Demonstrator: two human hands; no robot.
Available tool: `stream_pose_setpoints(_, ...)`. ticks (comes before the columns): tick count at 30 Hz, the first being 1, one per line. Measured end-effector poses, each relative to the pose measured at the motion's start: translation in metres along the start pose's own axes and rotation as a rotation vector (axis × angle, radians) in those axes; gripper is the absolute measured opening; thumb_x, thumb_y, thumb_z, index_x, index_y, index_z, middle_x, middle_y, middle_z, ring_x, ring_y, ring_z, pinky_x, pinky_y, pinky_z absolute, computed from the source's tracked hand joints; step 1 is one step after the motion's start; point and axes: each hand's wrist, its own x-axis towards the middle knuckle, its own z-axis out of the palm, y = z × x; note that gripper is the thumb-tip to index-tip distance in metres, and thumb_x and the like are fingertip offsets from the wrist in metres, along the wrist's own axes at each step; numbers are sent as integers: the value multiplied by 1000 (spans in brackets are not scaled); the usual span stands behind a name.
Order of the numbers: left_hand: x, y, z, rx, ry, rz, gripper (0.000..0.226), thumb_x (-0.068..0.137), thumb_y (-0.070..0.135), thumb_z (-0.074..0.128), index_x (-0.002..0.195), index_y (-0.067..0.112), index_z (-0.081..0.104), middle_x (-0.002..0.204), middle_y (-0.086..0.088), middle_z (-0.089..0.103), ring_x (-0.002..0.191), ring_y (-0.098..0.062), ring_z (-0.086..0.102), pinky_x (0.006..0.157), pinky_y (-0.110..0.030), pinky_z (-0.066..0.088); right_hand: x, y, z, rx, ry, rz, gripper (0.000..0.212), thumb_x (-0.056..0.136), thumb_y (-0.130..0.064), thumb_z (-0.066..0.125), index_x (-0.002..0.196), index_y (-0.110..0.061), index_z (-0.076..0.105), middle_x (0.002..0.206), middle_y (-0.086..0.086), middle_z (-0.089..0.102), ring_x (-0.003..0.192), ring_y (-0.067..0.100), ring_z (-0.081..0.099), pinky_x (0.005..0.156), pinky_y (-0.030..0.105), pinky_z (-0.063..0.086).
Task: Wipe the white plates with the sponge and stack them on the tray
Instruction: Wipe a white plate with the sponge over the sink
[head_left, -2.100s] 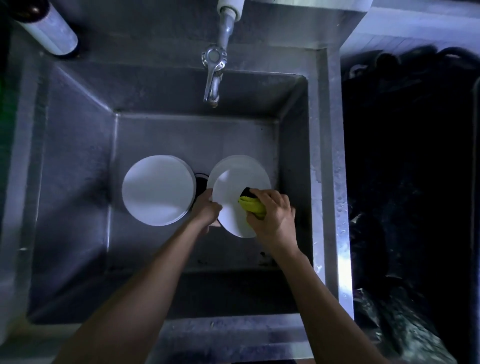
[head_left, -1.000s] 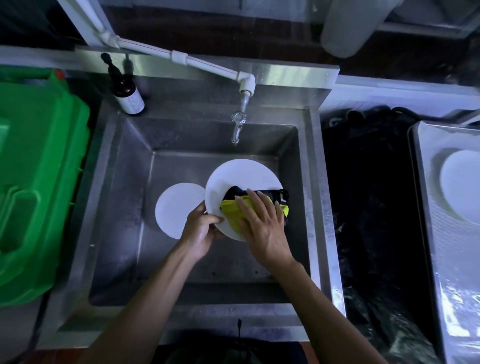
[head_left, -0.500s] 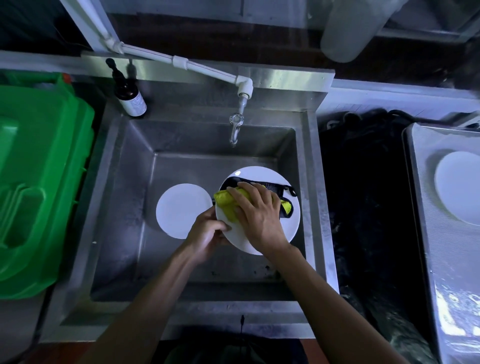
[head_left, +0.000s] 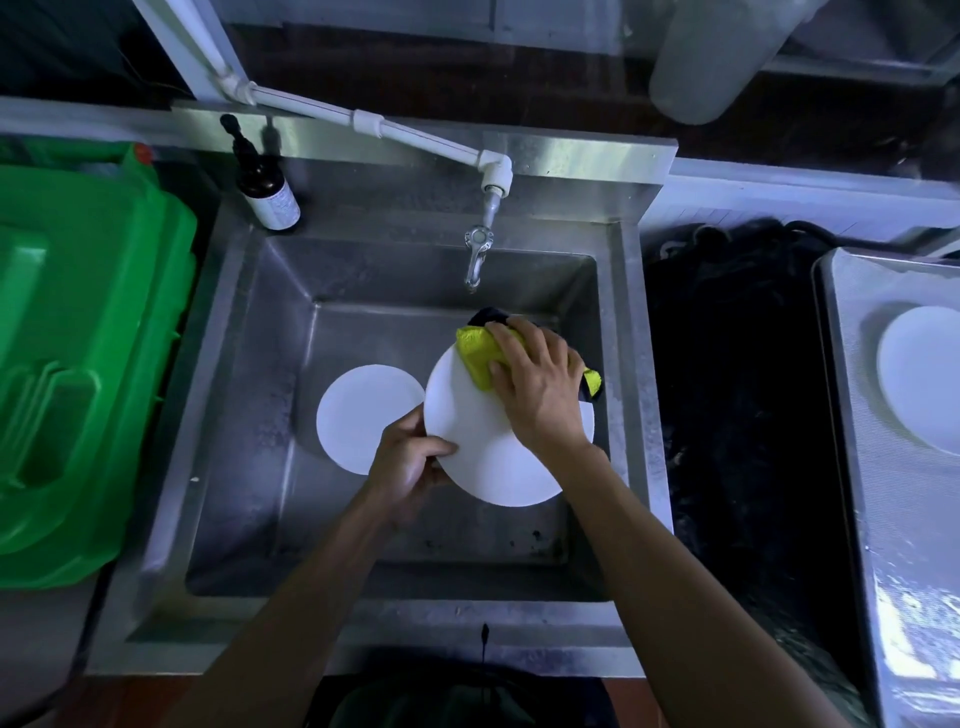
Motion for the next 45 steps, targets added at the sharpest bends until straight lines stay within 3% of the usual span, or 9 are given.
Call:
stream_pose_setpoints(3, 0, -2, -3, -39, 28, 17, 55, 66, 5, 65, 118, 22, 72, 118, -10, 73, 109, -37, 66, 70, -42, 59, 0, 6, -2, -19, 4, 49, 44, 103, -38, 42, 147, -34, 41, 151, -6, 40, 132, 27, 37, 107, 53, 30)
stream_pose_setpoints(11, 5, 9, 0, -106, 75, 39, 52, 63, 4, 65, 112, 18, 74, 118, -15, 72, 101, -34, 69, 74, -46, 59, -23, 15, 5, 20, 2, 112, 44, 100, -38, 47, 144, -34, 43, 150, -6, 41, 129, 28, 37, 104, 55, 32)
stream_pose_setpoints(21, 6, 6, 13, -164, 138, 28, 46, 69, -2, 62, 112, 12, 72, 107, -16, 73, 94, -34, 68, 79, -46, 57, -73, -7, 24, 94, -66, 202, 45, 101, -35, 47, 146, -34, 40, 152, -4, 39, 133, 30, 37, 105, 57, 33)
stream_pose_setpoints(29, 5, 9, 14, -124, 133, 53, 42, 68, 1, 64, 106, 15, 75, 96, -16, 70, 87, -32, 66, 67, -39, 55, -90, -46, 19, 202, -49, 259, 49, 101, -36, 47, 148, -35, 36, 153, -5, 36, 138, 25, 32, 110, 55, 29)
stream_pose_setpoints(32, 2, 9, 12, -140, 138, 67, 46, 68, 0, 65, 112, 12, 74, 103, -18, 72, 88, -31, 69, 66, -39, 56, -93, -39, 19, 197, -41, 243, 47, 101, -35, 47, 147, -34, 37, 152, -5, 37, 137, 25, 33, 110, 55, 30)
stream_pose_setpoints(36, -1, 8, 6, -164, 148, 67, 48, 72, -5, 59, 117, 11, 70, 114, -18, 71, 98, -34, 68, 76, -46, 58, -92, -22, 26, 174, -20, 270, 44, 102, -34, 45, 146, -34, 38, 150, -6, 38, 135, 25, 33, 106, 55, 33)
stream_pose_setpoints(42, -8, 6, -2, -91, 114, 33, 49, 65, 1, 59, 112, 13, 70, 113, -12, 73, 98, -32, 67, 69, -42, 59, -75, 9, 28, 171, 27, 289, 46, 101, -27, 48, 145, -33, 40, 148, -4, 39, 131, 28, 35, 102, 57, 33)
stream_pose_setpoints(45, -11, 2, -5, -34, 95, 16, 48, 63, 3, 61, 109, 14, 72, 107, -10, 74, 95, -30, 67, 74, -46, 57, -57, 19, 23, 165, 22, 311, 45, 102, -28, 46, 146, -33, 40, 150, -3, 38, 132, 30, 34, 104, 59, 32)
